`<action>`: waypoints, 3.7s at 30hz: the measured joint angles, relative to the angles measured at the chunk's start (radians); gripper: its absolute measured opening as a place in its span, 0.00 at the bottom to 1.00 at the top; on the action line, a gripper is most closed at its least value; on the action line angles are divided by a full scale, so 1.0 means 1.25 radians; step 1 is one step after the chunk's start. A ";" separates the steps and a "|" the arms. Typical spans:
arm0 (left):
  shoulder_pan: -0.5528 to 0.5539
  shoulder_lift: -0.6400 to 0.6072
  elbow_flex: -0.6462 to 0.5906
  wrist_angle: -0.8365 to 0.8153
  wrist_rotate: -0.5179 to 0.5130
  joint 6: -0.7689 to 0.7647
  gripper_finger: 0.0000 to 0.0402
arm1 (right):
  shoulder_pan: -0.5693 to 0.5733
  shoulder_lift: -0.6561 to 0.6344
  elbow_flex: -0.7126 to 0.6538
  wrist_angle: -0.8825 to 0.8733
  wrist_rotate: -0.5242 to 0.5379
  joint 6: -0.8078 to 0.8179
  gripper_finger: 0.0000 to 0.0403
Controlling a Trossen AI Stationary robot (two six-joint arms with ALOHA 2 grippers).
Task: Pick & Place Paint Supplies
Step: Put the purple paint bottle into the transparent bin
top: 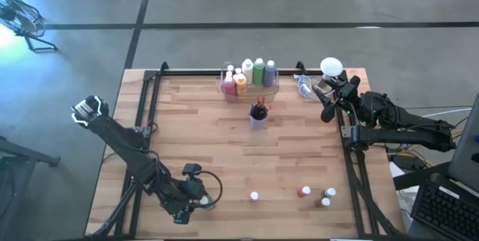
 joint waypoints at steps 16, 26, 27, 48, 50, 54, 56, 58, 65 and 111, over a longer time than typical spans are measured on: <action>0.006 0.000 0.000 -0.001 -0.030 0.087 0.31 | 0.000 0.000 0.000 0.000 0.000 0.001 0.78; 0.068 0.000 -0.001 -0.002 -0.083 0.109 0.32 | 0.000 0.000 0.000 0.000 0.000 0.000 0.86; 0.077 0.000 -0.001 -0.002 -0.084 0.110 0.32 | 0.000 0.000 0.000 0.000 0.000 0.000 0.87; 0.349 -0.001 0.044 -0.005 -0.126 0.133 0.32 | 0.000 0.000 0.000 0.000 0.000 0.000 0.80; 0.369 -0.001 0.064 -0.014 -0.125 0.154 0.32 | 0.000 0.000 0.000 0.000 0.000 0.000 0.78; 0.412 -0.002 0.112 -0.039 -0.126 0.206 0.32 | 0.000 0.000 0.000 0.000 0.000 0.000 0.76; 0.436 -0.002 0.140 -0.044 -0.127 0.238 0.32 | 0.000 0.000 0.000 0.000 0.000 0.001 0.75; 0.464 -0.002 0.167 -0.052 -0.147 0.267 0.32 | 0.000 0.000 0.000 0.000 0.000 0.000 0.73; 0.573 -0.002 0.291 -0.133 -0.174 0.328 0.32 | 0.000 0.000 0.000 0.000 0.000 0.001 0.69; 0.975 0.359 0.668 -0.153 0.215 0.502 0.32 | 0.000 0.000 0.000 0.000 0.000 0.000 0.70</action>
